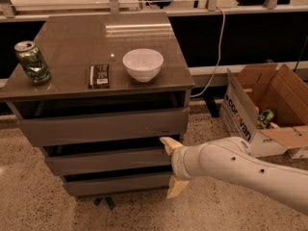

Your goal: Open bottom drawer

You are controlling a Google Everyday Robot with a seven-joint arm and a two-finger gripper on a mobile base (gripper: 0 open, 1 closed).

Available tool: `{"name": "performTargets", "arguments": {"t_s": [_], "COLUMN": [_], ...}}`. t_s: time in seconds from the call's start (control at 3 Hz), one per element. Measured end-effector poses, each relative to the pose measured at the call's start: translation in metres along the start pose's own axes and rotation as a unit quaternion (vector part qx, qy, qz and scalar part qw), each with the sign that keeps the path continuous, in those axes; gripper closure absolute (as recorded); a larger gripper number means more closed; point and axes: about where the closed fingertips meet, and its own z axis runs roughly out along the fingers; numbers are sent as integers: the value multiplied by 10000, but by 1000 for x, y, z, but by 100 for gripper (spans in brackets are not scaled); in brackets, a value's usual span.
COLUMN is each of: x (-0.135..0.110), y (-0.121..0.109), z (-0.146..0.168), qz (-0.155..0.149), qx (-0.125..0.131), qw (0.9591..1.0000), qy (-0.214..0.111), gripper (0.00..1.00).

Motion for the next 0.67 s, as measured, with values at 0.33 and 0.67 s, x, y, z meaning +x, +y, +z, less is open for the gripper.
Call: {"name": "performTargets", "arguments": {"t_s": [0.33,0.67], "x": [-3,-3], "y": [-1,7], "z": [30,59], "qz": [26,32], "qx": [-95,-365], "qw": [9988,9966], "qy": [-470,-744], "gripper": [0,0]}}
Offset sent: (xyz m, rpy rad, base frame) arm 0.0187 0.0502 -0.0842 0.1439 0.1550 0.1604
